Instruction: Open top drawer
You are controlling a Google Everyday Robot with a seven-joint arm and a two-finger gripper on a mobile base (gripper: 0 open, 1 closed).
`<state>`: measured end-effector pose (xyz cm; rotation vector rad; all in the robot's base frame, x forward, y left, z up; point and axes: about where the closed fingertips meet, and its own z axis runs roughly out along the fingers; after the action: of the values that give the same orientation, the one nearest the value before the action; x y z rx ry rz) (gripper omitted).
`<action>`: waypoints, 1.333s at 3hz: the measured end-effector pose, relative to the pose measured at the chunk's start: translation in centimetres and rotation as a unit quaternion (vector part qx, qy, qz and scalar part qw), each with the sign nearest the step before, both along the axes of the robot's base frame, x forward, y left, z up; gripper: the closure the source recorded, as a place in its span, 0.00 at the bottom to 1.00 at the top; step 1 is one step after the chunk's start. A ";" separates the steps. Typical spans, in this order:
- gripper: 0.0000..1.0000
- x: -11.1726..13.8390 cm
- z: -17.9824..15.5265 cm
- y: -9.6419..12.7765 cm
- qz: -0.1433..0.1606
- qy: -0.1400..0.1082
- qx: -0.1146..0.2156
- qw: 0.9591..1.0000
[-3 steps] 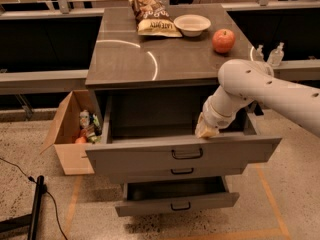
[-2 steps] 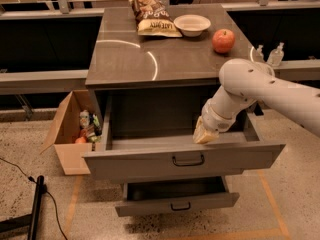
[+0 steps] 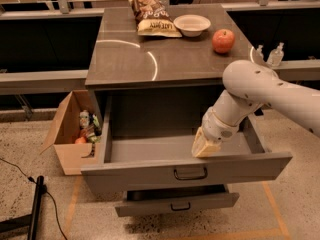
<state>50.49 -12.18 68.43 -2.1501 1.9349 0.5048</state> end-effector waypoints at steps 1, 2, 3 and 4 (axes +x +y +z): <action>1.00 -3.0 0.6 0.8 0.006 0.038 0.016 0.999; 1.00 -5.5 1.8 1.2 0.015 0.068 0.026 0.997; 1.00 -7.9 3.5 0.9 0.018 0.100 0.035 0.994; 1.00 -6.7 4.9 0.0 -0.002 0.061 0.023 0.998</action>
Offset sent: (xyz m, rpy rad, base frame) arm -0.0825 0.0136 0.0344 0.0741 0.2049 0.0507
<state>43.77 -12.22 73.29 -2.1318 1.9686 0.6881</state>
